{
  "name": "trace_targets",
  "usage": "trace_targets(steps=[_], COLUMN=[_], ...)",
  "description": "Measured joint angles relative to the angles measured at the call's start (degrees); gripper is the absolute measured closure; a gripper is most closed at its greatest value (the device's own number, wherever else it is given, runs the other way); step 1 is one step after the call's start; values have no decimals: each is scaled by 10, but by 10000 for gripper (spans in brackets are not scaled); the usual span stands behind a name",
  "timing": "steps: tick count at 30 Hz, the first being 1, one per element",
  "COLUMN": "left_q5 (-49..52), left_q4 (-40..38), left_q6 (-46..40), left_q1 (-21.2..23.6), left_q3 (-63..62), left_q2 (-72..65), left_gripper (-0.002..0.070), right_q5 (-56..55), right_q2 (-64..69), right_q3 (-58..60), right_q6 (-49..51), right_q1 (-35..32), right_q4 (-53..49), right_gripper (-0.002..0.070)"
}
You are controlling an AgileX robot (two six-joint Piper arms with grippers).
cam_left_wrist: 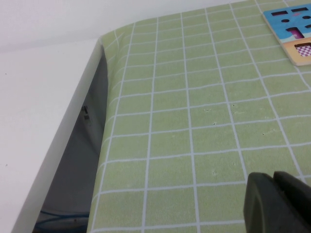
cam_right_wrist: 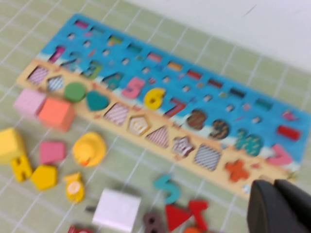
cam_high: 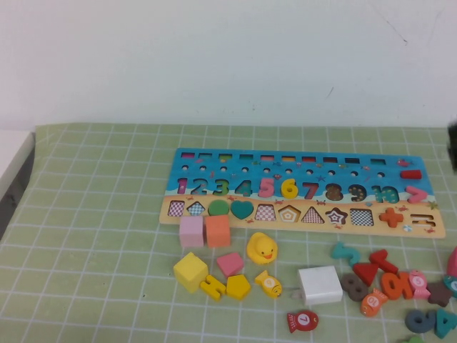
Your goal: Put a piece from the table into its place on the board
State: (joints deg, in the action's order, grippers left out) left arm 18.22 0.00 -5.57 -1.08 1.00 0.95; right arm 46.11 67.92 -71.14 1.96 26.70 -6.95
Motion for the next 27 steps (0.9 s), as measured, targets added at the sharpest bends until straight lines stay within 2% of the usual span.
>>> trace_targets(steps=[7,12,16,21,27], left_q5=[1,2,2,2,2], left_q4=[-13,-26,-27,-28,-28], left_q6=[0,0,0,0,0], left_q1=[0,0,0,0,0], left_q3=[0,0,0,0,0], left_q2=[0,0,0,0,0], left_gripper=[677,677,677,677,677], right_q5=[-178,-245,-252,-253,-253], right_q2=[-147,-227,-266,-272,-273], right_q3=[283,406,451,459,459], right_q6=[0,3,6,7,8], right_q1=[0,0,0,0,0], right_q4=[12,12,37,100,116], right_gripper=[678,678,678,678,678])
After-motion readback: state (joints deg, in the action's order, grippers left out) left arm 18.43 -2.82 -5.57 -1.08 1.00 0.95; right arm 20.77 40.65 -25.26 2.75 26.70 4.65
